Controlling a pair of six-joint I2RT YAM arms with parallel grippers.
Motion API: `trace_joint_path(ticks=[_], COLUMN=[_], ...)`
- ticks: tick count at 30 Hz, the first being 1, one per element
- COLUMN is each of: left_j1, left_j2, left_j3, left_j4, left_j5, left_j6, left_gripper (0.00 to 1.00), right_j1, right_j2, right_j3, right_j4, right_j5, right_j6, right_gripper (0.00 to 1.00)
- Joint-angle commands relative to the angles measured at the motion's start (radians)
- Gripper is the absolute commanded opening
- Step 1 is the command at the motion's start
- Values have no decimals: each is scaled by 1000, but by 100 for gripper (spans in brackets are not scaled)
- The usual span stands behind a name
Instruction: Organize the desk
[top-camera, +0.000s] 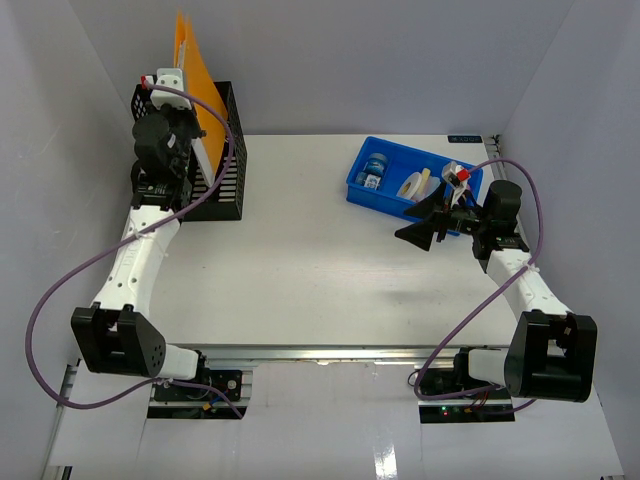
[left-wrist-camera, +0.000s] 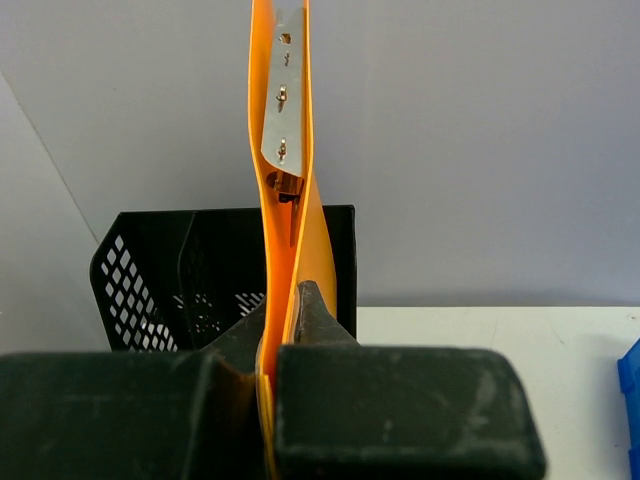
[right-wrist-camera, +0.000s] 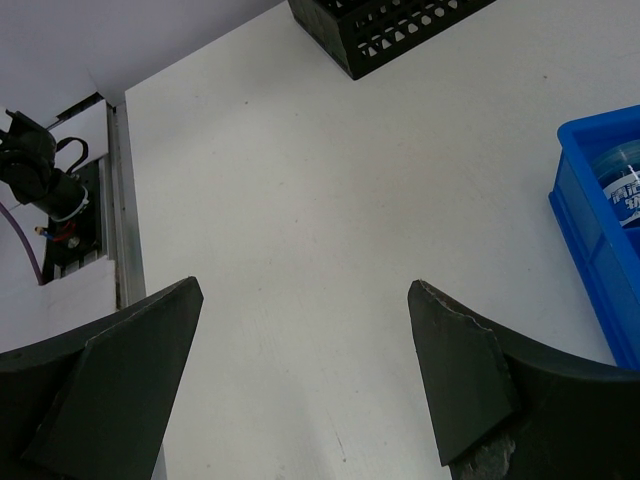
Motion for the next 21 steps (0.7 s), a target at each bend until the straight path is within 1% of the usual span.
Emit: trace_joint_path(ticks=[1,10,21], left_j1=[13,28,35], left_j2=[3,40,102], left_j3=[-2,-53,-24], left_j4=[43,69,114], left_j5=[38,139,159], left_j6=[-6,-1,7], left_gripper=[0,0,0], right_j1=[3,1,0], right_j2=[4,6,17], right_j3=[21,20,20], right_j4=[8,3,-4], right_j5=[-1,0,6], right_j6=[-22,-27,-34], right_gripper=[90,90,90])
